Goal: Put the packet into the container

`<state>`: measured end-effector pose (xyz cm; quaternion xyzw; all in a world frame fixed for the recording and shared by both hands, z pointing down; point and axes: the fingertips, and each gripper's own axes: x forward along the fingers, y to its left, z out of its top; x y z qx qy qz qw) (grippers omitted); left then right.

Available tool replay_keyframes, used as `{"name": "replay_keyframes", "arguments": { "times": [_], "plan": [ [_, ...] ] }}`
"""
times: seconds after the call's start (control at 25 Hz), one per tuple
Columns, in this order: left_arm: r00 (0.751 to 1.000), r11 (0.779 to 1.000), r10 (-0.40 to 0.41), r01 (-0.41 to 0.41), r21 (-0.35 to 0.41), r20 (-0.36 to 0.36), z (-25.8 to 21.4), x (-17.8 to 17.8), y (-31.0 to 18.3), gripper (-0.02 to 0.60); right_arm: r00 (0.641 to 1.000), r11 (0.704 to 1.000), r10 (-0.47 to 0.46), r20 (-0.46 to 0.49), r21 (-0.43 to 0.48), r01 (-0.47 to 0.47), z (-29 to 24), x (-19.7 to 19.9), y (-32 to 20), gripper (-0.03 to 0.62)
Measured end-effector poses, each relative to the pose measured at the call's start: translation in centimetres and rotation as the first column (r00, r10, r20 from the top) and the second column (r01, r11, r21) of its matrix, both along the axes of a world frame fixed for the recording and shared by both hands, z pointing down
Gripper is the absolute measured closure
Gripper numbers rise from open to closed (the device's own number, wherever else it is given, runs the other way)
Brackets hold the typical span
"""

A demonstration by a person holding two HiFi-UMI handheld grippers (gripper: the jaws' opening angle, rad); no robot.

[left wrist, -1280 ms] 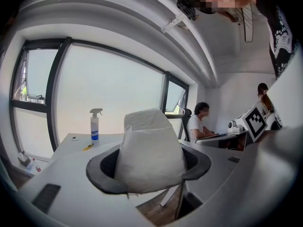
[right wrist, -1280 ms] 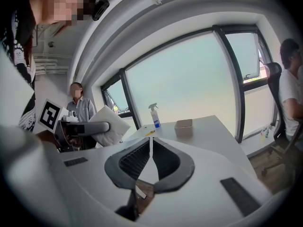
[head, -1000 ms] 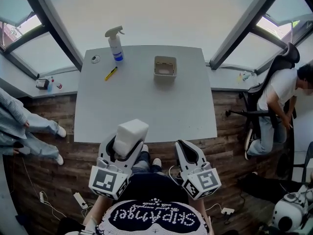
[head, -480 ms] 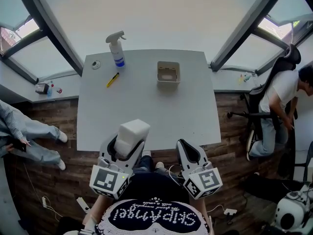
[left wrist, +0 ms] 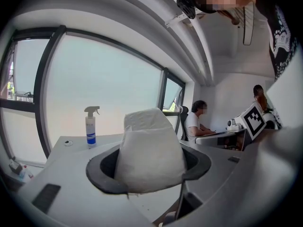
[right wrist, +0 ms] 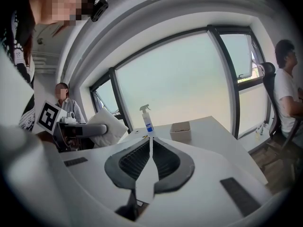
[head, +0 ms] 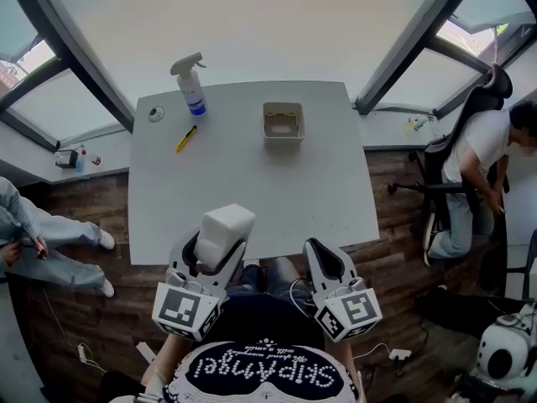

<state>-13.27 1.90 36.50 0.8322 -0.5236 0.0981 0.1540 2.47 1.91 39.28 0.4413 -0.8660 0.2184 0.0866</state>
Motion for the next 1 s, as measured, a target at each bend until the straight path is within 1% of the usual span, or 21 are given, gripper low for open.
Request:
{"name": "replay_keyframes", "arguments": {
  "times": [0.16,0.24,0.52,0.76,1.0],
  "plan": [
    [1.0,1.0,0.007,-0.007,-0.001,-0.001,0.0,0.6,-0.6,0.293,1.0,1.0,0.005,0.0,-0.012,-0.005,0.2,0.3,-0.6,0.565],
    [1.0,1.0,0.001,-0.001,-0.004,-0.001,0.2,0.7,-0.9,0.293,1.0,1.0,-0.008,0.002,-0.014,0.008,0.4,0.2,-0.9,0.565],
    [0.999,0.999,-0.043,0.043,-0.018,0.004,0.2,1.2,-2.7,0.293,0.999,0.998,-0.05,0.002,-0.028,0.05,0.3,0.7,-3.3,0.565],
    [0.998,0.998,-0.068,0.067,-0.013,-0.005,-0.2,2.2,-4.4,0.293,0.997,0.997,-0.074,0.003,-0.031,0.074,-0.2,1.6,-5.6,0.565],
    [0.996,0.996,-0.09,0.09,-0.022,0.007,0.0,2.8,-5.7,0.293,0.995,0.995,-0.095,0.006,-0.042,0.096,0.3,2.4,-7.2,0.565]
  ]
}}
